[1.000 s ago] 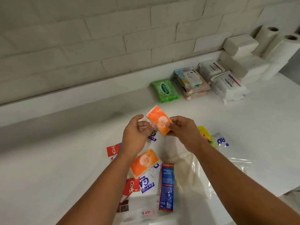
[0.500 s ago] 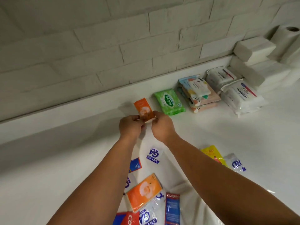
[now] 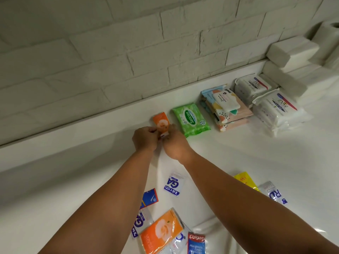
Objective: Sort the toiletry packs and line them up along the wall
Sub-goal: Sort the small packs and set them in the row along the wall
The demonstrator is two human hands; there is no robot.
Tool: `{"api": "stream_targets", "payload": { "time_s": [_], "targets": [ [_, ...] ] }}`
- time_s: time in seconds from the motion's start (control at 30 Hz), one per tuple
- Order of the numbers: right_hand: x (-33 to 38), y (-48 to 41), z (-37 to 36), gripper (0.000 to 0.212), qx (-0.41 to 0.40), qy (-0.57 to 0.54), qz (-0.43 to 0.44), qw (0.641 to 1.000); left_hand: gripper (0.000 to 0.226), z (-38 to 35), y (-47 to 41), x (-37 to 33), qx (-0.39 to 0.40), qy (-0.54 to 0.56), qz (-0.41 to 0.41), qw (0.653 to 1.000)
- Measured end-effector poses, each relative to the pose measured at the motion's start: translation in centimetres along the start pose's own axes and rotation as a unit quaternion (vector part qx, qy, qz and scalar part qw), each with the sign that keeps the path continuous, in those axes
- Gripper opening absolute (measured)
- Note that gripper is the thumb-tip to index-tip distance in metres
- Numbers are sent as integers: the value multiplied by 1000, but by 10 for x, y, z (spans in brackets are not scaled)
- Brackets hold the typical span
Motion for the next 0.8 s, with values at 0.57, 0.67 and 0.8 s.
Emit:
{"api": "stream_targets", "payload": {
  "time_s": [0.57,0.67,0.8],
  "targets": [
    [-1,23,22,34,27,88,12,996,22,10,21,-13,-21,-23,-48,998],
    [-16,53,45,39,33,112,32,993,21,15,61,-21,-8,9,-75,997],
    [-44,95,90,38,-20,108,46,993,16,8,120,-26,59,47,-122,990]
  ]
}}
Point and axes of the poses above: each hand's wrist, its own y-axis away from the middle knuckle, its own z-axis out of the back of the hand, x = y × z, the point moved 5 cm from there along -y, towards the middle knuckle, and after that the axes turned 6 degrees about -x, right-handed, at the moved point
